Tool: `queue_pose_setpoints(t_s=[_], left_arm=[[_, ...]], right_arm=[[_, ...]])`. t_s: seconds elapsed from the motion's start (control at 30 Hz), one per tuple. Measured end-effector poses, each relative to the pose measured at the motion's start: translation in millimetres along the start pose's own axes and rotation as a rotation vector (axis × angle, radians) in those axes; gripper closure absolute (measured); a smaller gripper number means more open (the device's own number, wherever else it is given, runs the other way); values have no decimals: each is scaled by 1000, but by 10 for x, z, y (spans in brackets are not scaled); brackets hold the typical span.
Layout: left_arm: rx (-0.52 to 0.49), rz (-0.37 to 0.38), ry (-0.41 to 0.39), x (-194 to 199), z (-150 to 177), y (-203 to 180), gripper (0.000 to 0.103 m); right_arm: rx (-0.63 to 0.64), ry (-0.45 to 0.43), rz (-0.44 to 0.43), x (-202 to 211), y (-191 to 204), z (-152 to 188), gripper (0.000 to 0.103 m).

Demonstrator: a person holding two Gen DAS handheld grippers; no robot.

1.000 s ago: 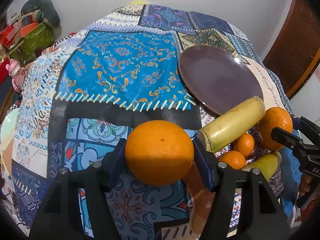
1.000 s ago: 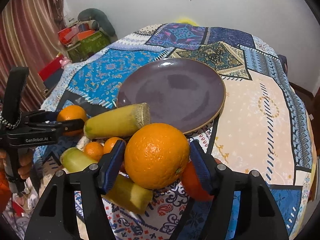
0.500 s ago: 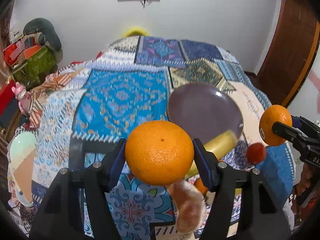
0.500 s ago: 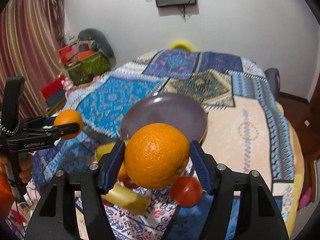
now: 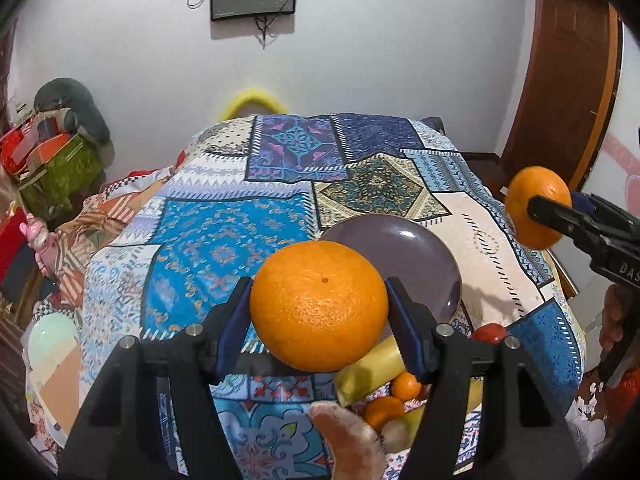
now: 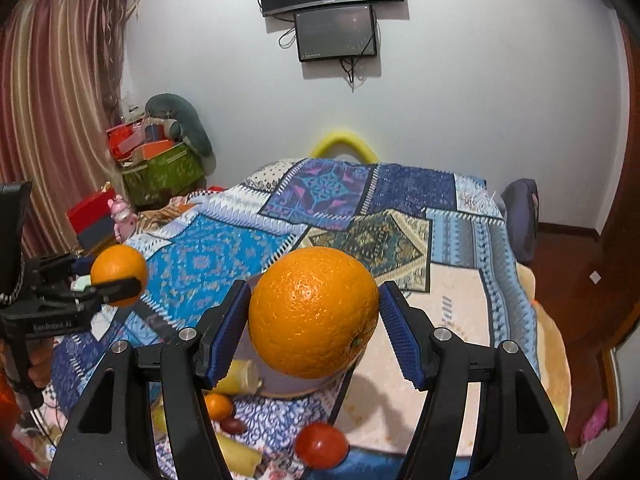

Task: Organize fruits
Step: 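Carry the orange onto the dark plate with the left tool while the right tool places its orange beside it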

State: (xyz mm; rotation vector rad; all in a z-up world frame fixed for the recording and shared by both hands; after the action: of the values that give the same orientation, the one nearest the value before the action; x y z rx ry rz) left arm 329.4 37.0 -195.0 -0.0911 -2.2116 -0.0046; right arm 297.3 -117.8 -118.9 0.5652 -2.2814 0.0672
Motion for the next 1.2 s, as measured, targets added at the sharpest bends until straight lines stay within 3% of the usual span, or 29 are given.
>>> queue_pose_setpoints(t_s=[0.4,0.77,1.2], left_arm=[[-9,19,40,-475,-258,-82,38],[28,27,129,-1109,-299,-5,38],[24,74,241,-1679,-244,-52,38]], right_arm=[[7,13,-18,-383,-16,-190,40],[10,151,-24,-1062,-136,-92,40],[37,270,-19,-1550,-228,72,40]])
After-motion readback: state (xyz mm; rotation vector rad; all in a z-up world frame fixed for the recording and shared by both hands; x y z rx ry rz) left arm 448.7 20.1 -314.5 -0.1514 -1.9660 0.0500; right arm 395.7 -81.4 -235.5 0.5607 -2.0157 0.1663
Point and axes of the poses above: each gripper's, at about its wrist camera, not at the fingertips, and x roughly against the way its jaws point, y to its left, z to its underside, the point moved 9 cm from there along -x, roughly the way its jaws point, and after that the axes turned 10 degrees about y, right-handed, at the moved point
